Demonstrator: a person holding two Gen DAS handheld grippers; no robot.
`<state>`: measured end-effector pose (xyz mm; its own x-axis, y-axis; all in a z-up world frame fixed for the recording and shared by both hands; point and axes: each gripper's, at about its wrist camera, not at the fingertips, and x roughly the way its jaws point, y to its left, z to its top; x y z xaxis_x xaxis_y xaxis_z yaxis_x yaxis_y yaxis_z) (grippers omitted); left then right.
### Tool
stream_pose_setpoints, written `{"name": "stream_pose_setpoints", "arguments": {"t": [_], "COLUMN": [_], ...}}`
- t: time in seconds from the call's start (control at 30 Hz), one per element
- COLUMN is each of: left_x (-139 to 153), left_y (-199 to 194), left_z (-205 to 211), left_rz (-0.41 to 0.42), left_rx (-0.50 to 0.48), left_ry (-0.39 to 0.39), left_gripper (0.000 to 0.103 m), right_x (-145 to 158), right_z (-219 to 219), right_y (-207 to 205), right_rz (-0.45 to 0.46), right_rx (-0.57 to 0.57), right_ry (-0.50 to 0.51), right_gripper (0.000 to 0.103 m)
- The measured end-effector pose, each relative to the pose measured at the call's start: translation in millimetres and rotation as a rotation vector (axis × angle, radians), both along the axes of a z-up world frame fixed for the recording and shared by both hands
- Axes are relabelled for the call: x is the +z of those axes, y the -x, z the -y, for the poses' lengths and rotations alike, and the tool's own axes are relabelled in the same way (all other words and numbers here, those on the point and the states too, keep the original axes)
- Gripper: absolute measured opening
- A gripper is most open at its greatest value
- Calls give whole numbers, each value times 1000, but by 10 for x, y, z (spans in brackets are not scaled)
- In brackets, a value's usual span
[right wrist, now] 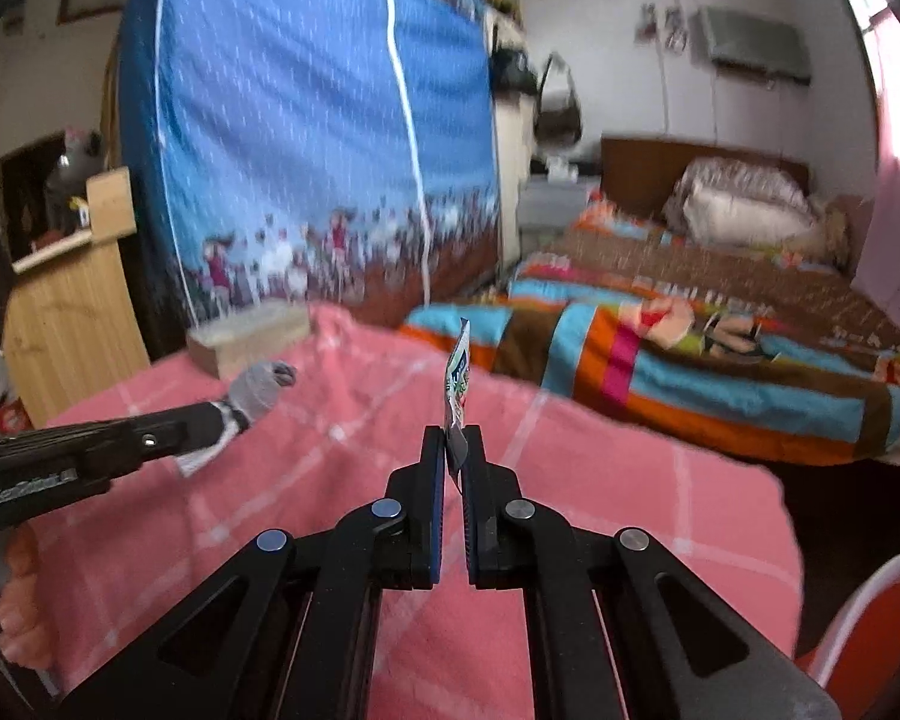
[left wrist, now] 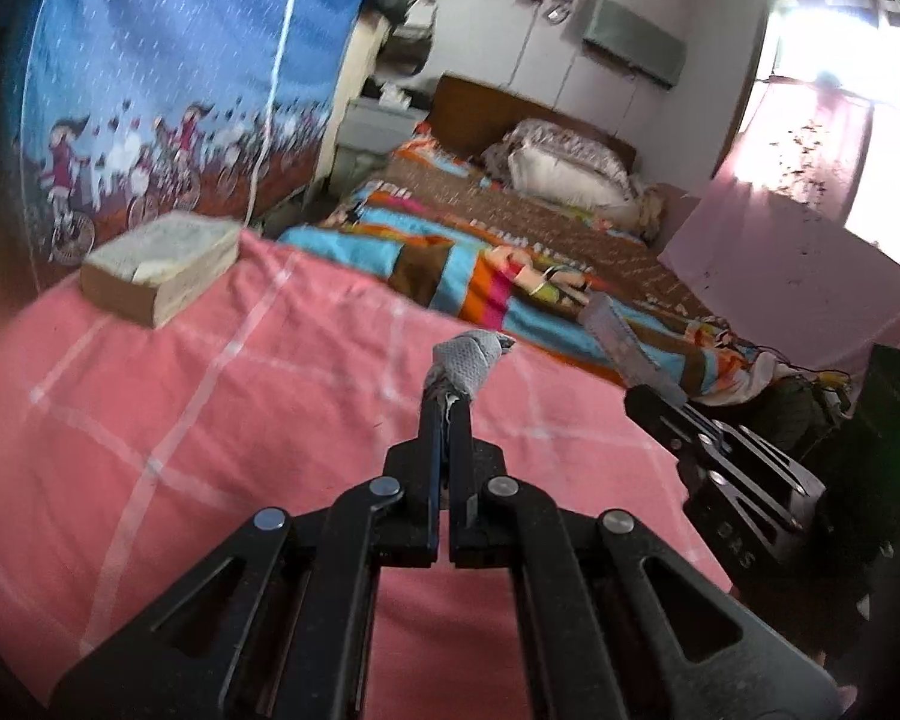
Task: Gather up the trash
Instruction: 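Carry the grey wrapper and silver packet over the orange bucket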
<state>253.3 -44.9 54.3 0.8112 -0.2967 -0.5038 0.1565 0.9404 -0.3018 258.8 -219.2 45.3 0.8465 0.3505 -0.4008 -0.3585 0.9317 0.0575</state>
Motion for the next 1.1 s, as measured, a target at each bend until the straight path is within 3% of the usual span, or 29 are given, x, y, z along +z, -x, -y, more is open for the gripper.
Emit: {"name": "stream_pose_setpoints", "arguments": {"t": [0.3,0.53,0.83,1.1], "left_x": [339,498,474,285], "left_y": [369,585,733,732], "left_z": [541,1121,1721,2168], "left_rz": [233,348,384,299], "left_rx": [-102,-229,-373,-469], "left_ry": [-48,-68,-94,-108], "left_gripper": [5,5,5,5], "right_x": [273,459,476,370], "right_z": [579,1026,1540,1927], "right_y": [699,1112,1407,1513], "right_rz": [241,370,404,319], "right_rx": [-141,-263,-410,-526], "right_ry": [-36,-23,-28,-41], "right_gripper": [3,3,3,4]}}
